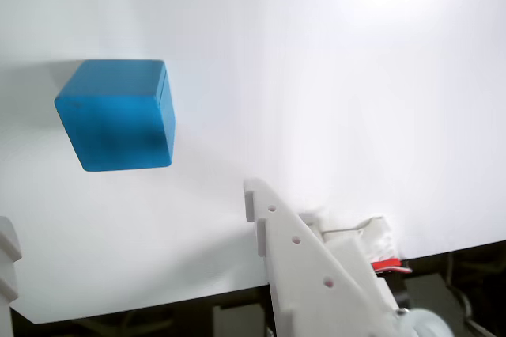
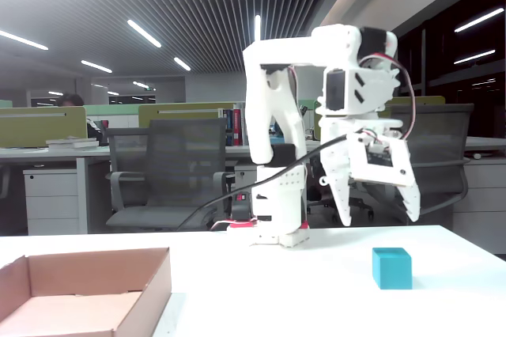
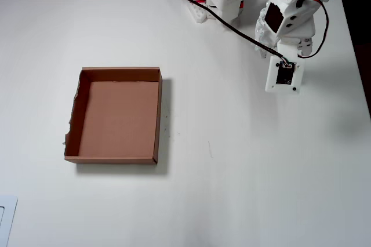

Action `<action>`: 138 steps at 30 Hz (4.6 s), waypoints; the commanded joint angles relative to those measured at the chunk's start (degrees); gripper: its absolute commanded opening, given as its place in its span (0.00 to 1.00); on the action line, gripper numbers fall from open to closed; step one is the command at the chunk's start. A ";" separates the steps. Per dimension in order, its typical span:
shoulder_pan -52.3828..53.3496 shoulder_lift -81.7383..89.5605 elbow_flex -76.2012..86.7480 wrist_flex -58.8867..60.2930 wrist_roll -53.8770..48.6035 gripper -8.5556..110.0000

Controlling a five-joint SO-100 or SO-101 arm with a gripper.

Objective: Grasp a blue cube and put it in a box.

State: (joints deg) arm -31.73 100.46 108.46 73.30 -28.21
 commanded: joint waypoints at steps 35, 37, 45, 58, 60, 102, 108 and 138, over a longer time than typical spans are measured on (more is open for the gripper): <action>-4.31 -9.93 4.75 -14.33 3.69 0.32; -4.31 -9.93 4.75 -14.41 3.78 0.31; -4.83 -9.49 5.45 -15.21 3.87 0.28; -4.83 -9.14 5.45 -16.26 5.19 0.24; -4.83 -9.14 5.01 -16.26 5.27 0.23; 4.75 0.09 -8.35 -4.04 5.45 0.19; 10.63 2.90 -11.69 -1.49 5.27 0.19; 56.51 0.44 -27.60 0.88 2.46 0.17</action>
State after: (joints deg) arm 24.52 99.84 83.58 74.97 -25.49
